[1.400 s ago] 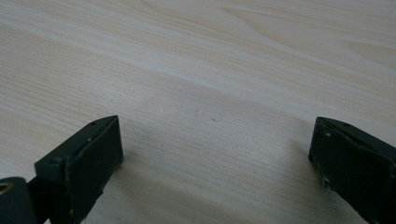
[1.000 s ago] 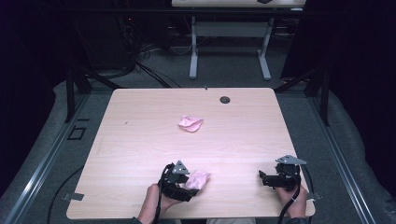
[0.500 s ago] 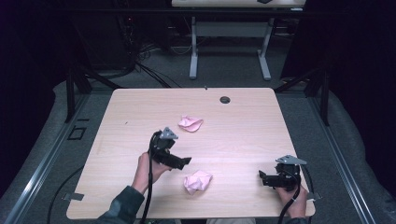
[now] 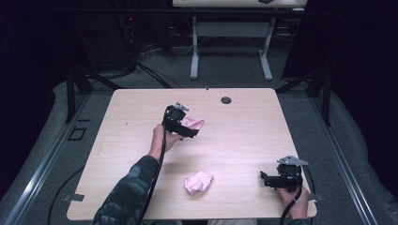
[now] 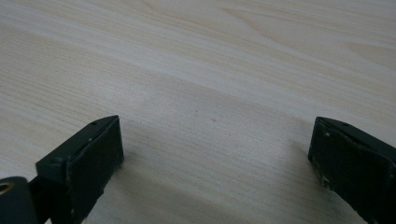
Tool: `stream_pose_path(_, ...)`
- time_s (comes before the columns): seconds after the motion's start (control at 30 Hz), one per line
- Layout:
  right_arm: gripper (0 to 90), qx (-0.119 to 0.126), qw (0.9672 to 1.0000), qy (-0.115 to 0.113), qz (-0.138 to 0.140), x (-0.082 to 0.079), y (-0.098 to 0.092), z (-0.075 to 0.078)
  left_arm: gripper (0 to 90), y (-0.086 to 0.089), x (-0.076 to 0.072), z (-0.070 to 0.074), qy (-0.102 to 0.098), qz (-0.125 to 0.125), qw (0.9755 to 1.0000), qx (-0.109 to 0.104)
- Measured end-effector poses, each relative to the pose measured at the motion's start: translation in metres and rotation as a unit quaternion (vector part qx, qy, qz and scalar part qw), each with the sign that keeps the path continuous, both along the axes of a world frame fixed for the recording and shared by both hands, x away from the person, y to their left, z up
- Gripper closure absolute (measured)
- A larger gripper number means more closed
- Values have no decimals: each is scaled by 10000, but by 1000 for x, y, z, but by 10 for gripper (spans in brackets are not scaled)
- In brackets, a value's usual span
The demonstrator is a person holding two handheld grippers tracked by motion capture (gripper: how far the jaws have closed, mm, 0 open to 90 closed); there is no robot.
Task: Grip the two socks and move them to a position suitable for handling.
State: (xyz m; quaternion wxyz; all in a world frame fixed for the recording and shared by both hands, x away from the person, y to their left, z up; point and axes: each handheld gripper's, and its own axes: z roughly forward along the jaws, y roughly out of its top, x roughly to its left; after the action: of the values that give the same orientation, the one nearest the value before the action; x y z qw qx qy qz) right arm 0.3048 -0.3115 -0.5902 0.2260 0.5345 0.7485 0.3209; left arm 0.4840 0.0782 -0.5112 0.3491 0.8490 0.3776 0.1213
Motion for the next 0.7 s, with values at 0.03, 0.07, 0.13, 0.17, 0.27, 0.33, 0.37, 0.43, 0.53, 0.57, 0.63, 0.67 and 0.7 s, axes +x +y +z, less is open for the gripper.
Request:
stream_pose_path(0.03, 27, 3, 10000, -1, 4, 0, 0, 0, 57, -2, 4, -1, -9, 21, 10000, 16)
stream_pose_path(0.07, 28, 6, 10000, -4, 3, 0, 0, 0, 77, -4, 10, -3, 0, 73, 10000, 28)
stream_pose_path(0.13, 28, -40, 10000, 24, 33, 0, -1, 0, 106, -6, 21, -7, -32, 218, 9997, 57)
stream_pose_path(0.17, 29, -56, 10000, 30, 22, 0, -1, 0, 139, -8, 27, -9, -16, 283, 9996, 41)
stream_pose_path(0.27, 30, -48, 10000, 39, 19, 0, -1, 1, 194, -10, 42, -18, 61, 491, 9987, 130)
stream_pose_path(0.33, 30, -48, 10000, 28, 19, 0, 0, 0, 214, -11, 50, -25, 165, 601, 9978, 209)
stream_pose_path(0.37, 30, -48, 10000, 27, 19, 0, 0, 0, 230, -12, 53, -29, 236, 628, 9975, 235)
stream_pose_path(0.43, 30, -48, 10000, 28, 18, 0, 0, 0, 262, -12, 57, -37, 368, 687, 9965, 315)
stream_pose_path(0.53, 31, -46, 10000, 22, 12, 0, 0, 0, 316, -13, 59, -45, 481, 709, 9955, 410)
stream_pose_path(0.57, 31, -47, 10000, 29, 18, 0, 0, 0, 331, -14, 60, -51, 552, 774, 9944, 456)
stream_pose_path(0.63, 32, -47, 10000, 26, 16, 0, 0, 0, 380, -13, 60, -54, 527, 813, 9944, 421)
stream_pose_path(0.67, 32, -48, 10000, 26, 17, -1, 0, 0, 406, -13, 60, -54, 501, 824, 9945, 398)
stream_pose_path(0.7, 32, -47, 10000, 29, 17, -1, 0, 0, 441, -14, 59, -54, 468, 829, 9946, 420)
